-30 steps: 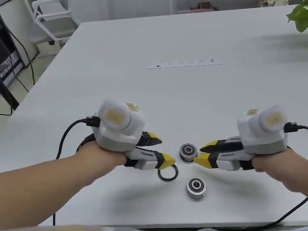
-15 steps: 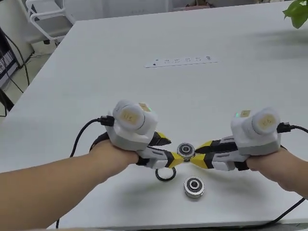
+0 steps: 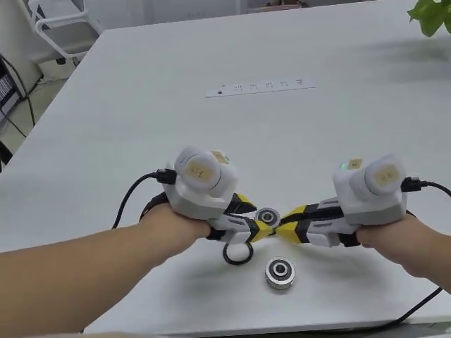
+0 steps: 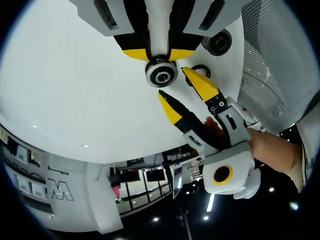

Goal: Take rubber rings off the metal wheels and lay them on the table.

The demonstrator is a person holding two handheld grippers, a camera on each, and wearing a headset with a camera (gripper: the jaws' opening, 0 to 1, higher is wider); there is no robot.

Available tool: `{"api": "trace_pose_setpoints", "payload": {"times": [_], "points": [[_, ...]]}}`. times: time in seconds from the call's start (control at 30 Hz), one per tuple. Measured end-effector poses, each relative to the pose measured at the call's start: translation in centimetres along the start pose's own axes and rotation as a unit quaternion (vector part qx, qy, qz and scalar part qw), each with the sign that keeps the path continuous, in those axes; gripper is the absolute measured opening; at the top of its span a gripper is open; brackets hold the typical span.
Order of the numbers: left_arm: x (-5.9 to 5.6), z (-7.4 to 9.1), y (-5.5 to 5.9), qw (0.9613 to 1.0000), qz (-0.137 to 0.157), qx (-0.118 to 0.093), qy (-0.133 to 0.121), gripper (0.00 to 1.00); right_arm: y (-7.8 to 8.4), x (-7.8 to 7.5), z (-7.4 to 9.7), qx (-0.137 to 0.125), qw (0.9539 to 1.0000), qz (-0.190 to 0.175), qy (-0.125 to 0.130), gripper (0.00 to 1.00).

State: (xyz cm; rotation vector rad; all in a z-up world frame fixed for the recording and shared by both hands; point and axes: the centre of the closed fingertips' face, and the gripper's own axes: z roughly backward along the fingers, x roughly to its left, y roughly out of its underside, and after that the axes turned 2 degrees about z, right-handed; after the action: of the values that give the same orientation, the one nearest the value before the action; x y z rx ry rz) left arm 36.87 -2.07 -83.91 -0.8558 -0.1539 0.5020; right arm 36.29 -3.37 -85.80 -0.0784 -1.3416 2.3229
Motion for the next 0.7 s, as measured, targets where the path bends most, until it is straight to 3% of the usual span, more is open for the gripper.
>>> {"api": "trace_pose_setpoints", "payload": {"times": [0.43,0.7], "points": [[-0.07,-0.83,-0.38,0.9998,-0.021,0.002,0.002,0.2,0.02,-0.11,-0.03,-0.001,1.0,0.002,-0.001,0.09],[0.0,-0.98,-0.51,0.9999,-0.017,-0.002,0.002,0.18,0.05,-0.18,-0.06,-0.001,1.0,0.003,-0.002,0.08]]}}
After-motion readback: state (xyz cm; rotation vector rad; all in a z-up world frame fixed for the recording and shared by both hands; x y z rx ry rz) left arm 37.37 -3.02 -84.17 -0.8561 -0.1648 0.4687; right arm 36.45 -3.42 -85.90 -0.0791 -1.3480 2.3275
